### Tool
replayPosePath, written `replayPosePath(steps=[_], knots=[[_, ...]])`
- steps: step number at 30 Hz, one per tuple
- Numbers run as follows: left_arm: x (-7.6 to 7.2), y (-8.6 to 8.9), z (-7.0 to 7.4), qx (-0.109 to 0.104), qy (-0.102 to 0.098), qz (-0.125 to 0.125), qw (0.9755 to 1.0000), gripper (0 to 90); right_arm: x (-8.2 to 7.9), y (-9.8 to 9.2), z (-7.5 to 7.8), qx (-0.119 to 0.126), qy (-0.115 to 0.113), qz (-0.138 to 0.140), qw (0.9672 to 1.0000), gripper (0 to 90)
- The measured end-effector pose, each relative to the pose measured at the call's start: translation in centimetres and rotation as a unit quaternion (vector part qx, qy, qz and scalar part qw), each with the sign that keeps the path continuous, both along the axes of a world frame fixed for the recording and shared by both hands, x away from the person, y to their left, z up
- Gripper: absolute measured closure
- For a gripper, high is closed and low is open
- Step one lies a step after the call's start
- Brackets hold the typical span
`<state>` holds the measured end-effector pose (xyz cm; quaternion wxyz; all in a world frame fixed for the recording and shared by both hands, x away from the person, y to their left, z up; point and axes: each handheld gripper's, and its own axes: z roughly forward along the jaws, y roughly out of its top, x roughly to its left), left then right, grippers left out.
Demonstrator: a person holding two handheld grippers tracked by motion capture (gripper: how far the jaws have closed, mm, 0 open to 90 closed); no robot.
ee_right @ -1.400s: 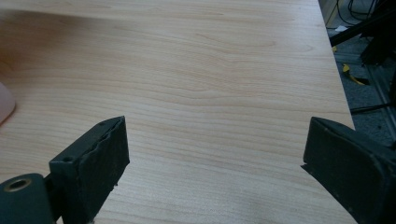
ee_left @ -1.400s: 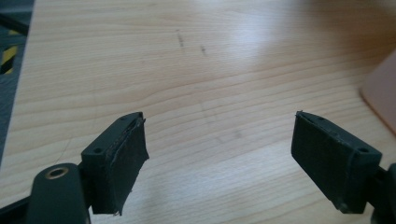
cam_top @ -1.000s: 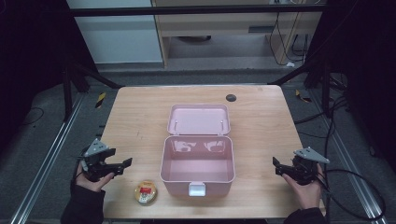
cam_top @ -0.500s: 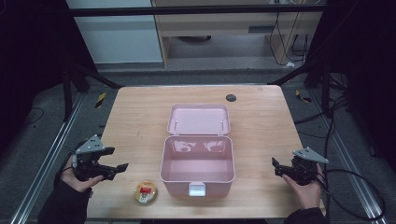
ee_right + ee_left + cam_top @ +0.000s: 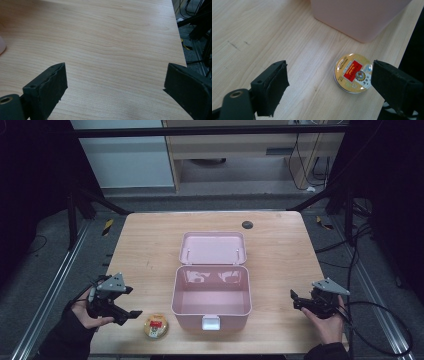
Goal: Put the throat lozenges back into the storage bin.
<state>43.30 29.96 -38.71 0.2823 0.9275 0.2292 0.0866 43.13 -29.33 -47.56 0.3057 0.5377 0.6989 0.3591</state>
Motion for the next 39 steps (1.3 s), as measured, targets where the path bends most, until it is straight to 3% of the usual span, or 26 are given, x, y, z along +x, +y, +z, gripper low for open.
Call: replayPosePath(steps=[6, 15, 26, 31, 39], knots=[[-0.1, -1.0, -0.9, 0.038, 0.007, -0.027, 0.9989, 10.9, 0.0, 0.1, -0.1, -0.006, 0.002, 0.004, 1.0, 4.7], [0.0, -2.7, -2.0, 0.075, 0.016, -0.055, 0.9956, 7.9, 0.0, 0.2, -0.2, -0.008, 0.004, 0.008, 0.9999, 4.5], [-0.1, -4.1, -3.5, 0.095, 0.033, -0.082, 0.9915, 7.2, 0.1, 0.2, -0.4, -0.011, 0.008, 0.011, 0.9998, 4.4], [-0.1, -4.8, -4.2, 0.11, 0.042, -0.098, 0.9881, 6.6, 0.1, 0.3, -0.4, -0.013, 0.011, 0.013, 0.9998, 4.2], [-0.2, -5.5, -5.2, 0.125, 0.048, -0.111, 0.9848, 6.2, 0.1, 0.3, -0.5, -0.016, 0.014, 0.015, 0.9997, 4.1]])
